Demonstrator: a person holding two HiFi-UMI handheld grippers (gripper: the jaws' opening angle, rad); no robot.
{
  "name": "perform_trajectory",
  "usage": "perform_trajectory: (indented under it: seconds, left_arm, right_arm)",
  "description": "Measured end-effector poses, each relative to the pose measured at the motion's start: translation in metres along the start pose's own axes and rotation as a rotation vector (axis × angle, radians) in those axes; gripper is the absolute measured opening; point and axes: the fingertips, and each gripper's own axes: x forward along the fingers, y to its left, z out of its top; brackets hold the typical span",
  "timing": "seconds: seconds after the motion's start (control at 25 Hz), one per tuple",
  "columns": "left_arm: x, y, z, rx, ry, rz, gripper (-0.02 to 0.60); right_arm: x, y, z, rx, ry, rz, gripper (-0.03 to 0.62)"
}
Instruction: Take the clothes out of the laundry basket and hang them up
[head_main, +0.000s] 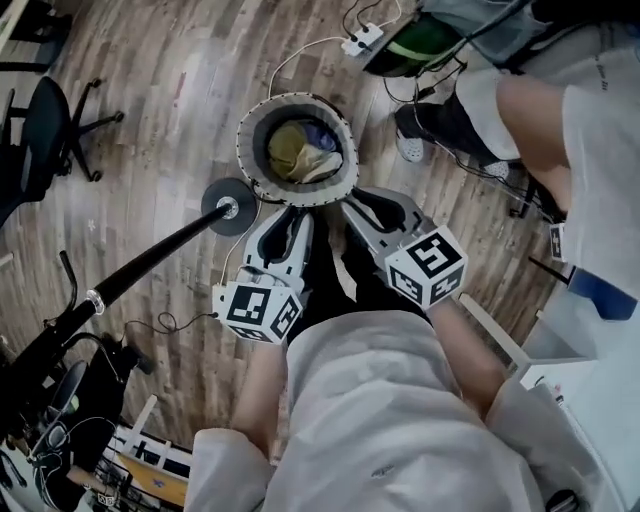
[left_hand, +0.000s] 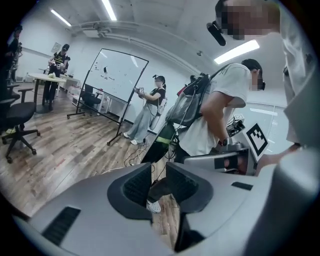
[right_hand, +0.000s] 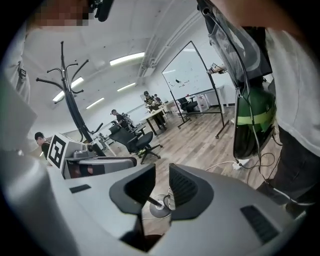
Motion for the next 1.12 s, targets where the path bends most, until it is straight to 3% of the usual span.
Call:
perform_trajectory:
  seconds: [0.64, 1.12]
  left_arm:
    - [0.085, 0.127, -0.026, -0.023, 0.209, -0.107, 0.087]
    - [0.147, 0.167, -0.113, -0.033, 0.353, -0.161, 0.087]
  right_arm:
    - [0.106, -0.055, -0.032, 0.155, 0.086, -0.126, 0.087]
    - [0.16, -0.115, -0.092, 0.167, 0.158, -0.163, 0.091]
